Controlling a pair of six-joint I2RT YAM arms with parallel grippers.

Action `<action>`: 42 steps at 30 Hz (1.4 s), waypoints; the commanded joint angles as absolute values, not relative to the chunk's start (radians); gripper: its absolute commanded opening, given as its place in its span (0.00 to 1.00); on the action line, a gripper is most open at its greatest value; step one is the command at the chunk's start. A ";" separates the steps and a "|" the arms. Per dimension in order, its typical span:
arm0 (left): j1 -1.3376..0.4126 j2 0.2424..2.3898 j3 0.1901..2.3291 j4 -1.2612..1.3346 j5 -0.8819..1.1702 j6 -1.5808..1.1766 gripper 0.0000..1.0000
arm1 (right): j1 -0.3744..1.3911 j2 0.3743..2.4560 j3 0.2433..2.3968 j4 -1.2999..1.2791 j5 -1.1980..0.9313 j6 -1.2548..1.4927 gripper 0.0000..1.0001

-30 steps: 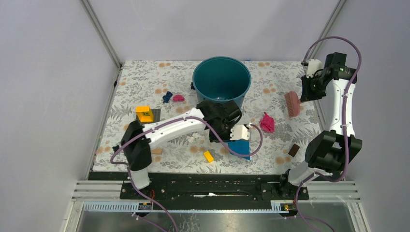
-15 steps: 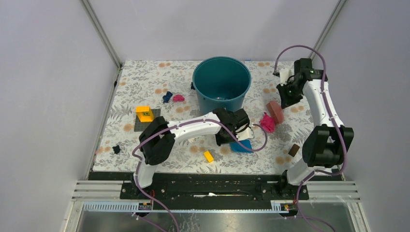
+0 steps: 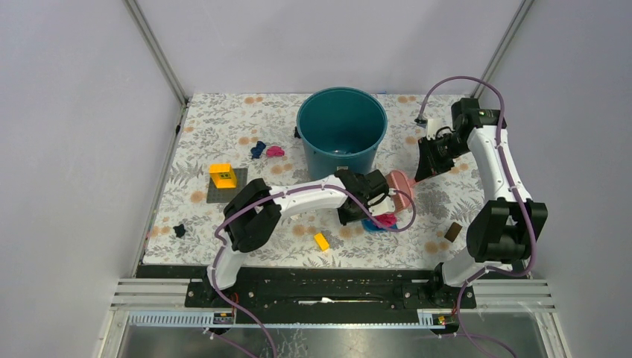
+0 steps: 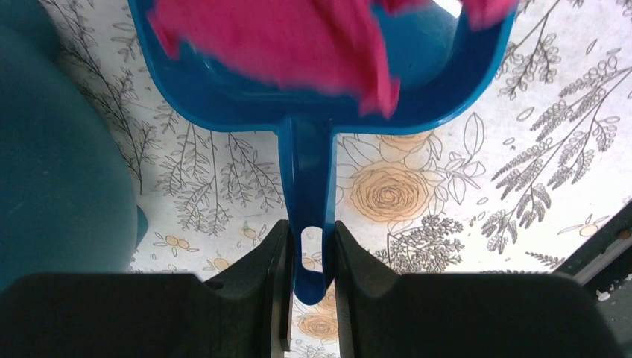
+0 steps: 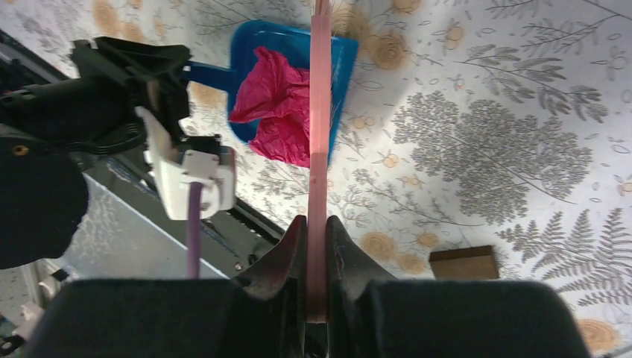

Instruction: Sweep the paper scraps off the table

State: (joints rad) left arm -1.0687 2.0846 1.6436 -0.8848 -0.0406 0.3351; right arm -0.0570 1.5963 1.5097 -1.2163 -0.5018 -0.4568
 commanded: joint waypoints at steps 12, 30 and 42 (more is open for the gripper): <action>-1.058 1.891 1.445 -0.620 -0.045 0.345 0.00 | -0.094 1.543 1.781 -1.460 -0.500 -0.494 0.00; -1.011 1.633 1.704 -0.921 0.036 0.484 0.00 | -0.241 1.658 1.981 -1.470 -0.481 -0.504 0.00; -0.783 1.555 1.969 -1.165 -0.032 0.478 0.00 | -0.065 1.517 1.797 -1.451 -0.619 -0.519 0.00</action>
State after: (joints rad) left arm -0.8616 1.5959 1.8702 -1.0794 0.0109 0.4755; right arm -0.1692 1.6127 1.8542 -1.4429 -0.5301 -0.5102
